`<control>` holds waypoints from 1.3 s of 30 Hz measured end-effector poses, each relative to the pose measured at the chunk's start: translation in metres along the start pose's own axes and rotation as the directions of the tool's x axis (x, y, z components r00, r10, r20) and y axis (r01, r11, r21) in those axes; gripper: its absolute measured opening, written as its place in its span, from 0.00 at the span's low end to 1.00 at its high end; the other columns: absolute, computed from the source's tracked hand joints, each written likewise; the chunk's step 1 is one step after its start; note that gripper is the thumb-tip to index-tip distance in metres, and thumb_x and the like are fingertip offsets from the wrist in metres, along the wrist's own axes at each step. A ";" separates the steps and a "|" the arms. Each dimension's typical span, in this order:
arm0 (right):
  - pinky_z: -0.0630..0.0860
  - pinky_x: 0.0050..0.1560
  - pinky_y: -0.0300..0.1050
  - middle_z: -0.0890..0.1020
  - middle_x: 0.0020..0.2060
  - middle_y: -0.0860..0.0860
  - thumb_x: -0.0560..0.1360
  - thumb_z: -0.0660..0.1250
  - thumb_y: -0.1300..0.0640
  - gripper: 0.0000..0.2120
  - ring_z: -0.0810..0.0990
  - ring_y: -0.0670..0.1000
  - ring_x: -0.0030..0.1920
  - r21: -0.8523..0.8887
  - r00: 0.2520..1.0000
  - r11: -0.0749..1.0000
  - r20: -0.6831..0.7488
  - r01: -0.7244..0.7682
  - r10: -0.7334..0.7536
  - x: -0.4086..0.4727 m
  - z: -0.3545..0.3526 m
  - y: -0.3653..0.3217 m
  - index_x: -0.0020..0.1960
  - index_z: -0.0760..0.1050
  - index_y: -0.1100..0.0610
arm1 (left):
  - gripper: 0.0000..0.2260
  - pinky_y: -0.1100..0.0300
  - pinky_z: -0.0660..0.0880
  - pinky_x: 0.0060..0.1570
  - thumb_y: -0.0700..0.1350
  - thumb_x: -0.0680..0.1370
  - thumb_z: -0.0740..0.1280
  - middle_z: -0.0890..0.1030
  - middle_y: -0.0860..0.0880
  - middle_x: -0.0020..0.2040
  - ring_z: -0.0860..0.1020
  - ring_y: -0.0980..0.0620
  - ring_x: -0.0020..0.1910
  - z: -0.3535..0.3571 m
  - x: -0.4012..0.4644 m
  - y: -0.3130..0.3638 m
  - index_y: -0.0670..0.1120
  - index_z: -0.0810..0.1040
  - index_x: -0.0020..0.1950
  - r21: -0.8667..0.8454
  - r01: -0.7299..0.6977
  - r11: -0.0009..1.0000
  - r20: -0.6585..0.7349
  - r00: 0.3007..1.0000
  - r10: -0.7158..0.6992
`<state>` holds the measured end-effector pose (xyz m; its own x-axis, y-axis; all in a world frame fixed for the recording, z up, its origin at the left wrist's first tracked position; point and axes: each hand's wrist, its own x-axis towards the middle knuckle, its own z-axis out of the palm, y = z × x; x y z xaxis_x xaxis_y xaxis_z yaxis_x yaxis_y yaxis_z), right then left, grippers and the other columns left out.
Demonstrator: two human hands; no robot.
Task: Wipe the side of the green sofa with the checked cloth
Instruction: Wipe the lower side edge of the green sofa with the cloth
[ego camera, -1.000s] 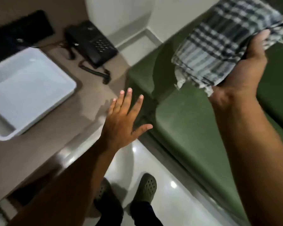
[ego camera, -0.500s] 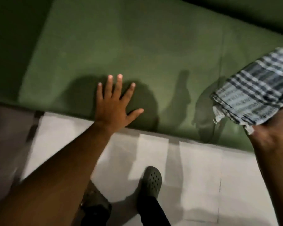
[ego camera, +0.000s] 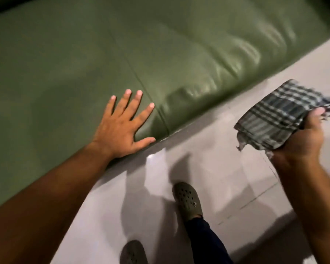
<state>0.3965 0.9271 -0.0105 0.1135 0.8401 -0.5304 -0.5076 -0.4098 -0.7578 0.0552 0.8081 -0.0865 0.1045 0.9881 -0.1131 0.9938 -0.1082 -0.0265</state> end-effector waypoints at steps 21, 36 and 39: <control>0.70 0.69 0.61 0.79 0.62 0.60 0.79 0.55 0.40 0.26 0.78 0.57 0.61 0.296 0.974 0.955 -0.218 0.010 0.057 0.145 -0.131 -0.004 0.66 0.73 0.57 | 0.50 0.35 0.50 0.79 0.79 0.66 0.53 0.46 0.40 0.85 0.48 0.34 0.83 -0.066 0.418 0.223 0.57 0.46 0.83 0.073 -0.366 0.928 0.083 0.929 0.360; 0.70 0.70 0.56 0.81 0.62 0.51 0.72 0.58 0.34 0.30 0.77 0.50 0.64 0.005 0.983 0.998 -0.175 -0.060 0.060 0.305 -0.055 0.027 0.65 0.74 0.52 | 0.45 0.34 0.51 0.78 0.75 0.73 0.52 0.54 0.36 0.83 0.52 0.32 0.82 -0.033 0.494 0.256 0.51 0.52 0.83 0.165 -0.425 0.890 -0.174 0.876 0.450; 0.67 0.72 0.54 0.78 0.65 0.48 0.70 0.57 0.31 0.33 0.74 0.47 0.67 -0.029 0.992 0.997 -0.110 -0.072 0.068 0.305 -0.038 0.036 0.68 0.71 0.48 | 0.45 0.34 0.50 0.78 0.76 0.74 0.51 0.55 0.35 0.83 0.53 0.31 0.81 -0.028 0.495 0.253 0.50 0.53 0.83 0.151 -0.429 0.891 -0.227 0.862 0.453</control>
<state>0.4454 1.1550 -0.2146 0.1719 0.7660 -0.6195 -0.4899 -0.4791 -0.7284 0.3595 1.2728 -0.1210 0.5492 0.8277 0.1155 0.8347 -0.5364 -0.1250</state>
